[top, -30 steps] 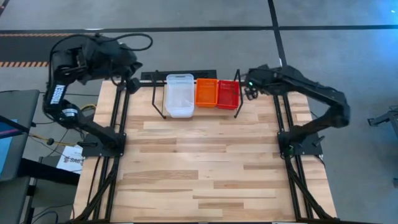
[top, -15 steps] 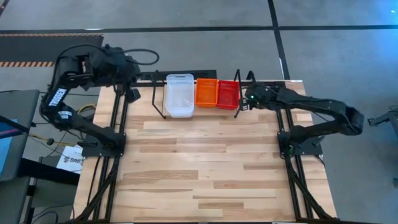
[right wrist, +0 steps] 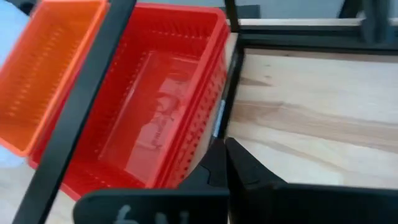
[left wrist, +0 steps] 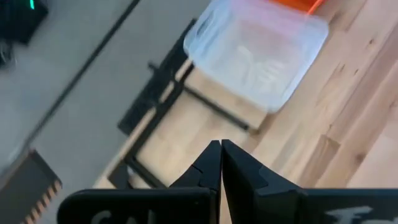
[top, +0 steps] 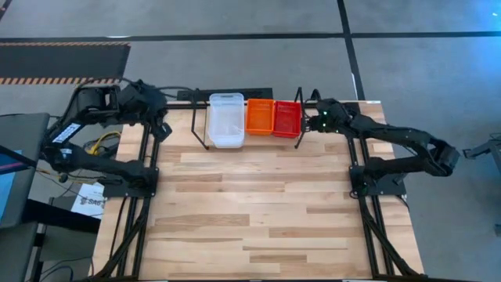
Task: Stack baskets on shelf by color
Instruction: Adjust the stacked bins on the shelf
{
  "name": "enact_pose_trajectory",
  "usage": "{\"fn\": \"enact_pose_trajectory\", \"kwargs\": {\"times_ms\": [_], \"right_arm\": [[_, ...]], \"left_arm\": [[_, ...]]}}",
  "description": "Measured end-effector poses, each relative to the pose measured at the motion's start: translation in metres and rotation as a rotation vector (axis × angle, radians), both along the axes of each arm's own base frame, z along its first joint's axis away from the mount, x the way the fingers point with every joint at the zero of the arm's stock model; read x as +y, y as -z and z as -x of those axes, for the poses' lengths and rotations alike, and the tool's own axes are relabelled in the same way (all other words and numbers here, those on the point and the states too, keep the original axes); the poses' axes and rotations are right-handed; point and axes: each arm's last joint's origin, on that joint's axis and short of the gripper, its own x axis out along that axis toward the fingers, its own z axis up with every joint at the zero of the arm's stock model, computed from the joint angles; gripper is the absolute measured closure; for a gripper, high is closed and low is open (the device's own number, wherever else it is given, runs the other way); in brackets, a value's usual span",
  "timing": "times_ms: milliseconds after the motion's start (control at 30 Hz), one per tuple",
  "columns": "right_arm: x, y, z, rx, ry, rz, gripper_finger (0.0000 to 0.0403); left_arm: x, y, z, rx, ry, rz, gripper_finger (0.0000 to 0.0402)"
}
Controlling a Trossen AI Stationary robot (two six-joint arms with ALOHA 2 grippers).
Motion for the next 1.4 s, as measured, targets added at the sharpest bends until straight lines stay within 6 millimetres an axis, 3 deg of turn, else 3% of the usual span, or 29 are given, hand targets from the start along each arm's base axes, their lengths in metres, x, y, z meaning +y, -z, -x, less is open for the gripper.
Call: {"fn": "enact_pose_trajectory", "kwargs": {"times_ms": [200, 367, 700, 1200, 1400], "right_arm": [[-0.006, 0.019, 0.007, -0.106, -0.008, 0.021, 0.0403], [-0.006, 0.029, 0.012, -0.132, 0.011, 0.022, 0.0403], [-0.003, 0.041, 0.013, -0.269, 0.017, 0.082, 0.0403], [-0.007, 0.043, 0.018, -0.284, 0.061, 0.115, 0.0403], [-0.004, 0.024, 0.022, -0.287, 0.017, 0.086, 0.0403]], "left_arm": [[-0.007, 0.031, 0.020, -0.047, -0.108, 0.065, 0.0401], [-0.011, 0.043, 0.029, -0.104, -0.128, 0.094, 0.0401], [-0.011, 0.042, 0.029, -0.149, -0.107, 0.081, 0.0401], [-0.011, 0.042, 0.029, -0.149, -0.104, 0.079, 0.0401], [-0.011, 0.042, 0.028, -0.151, -0.098, 0.088, 0.0401]]}}
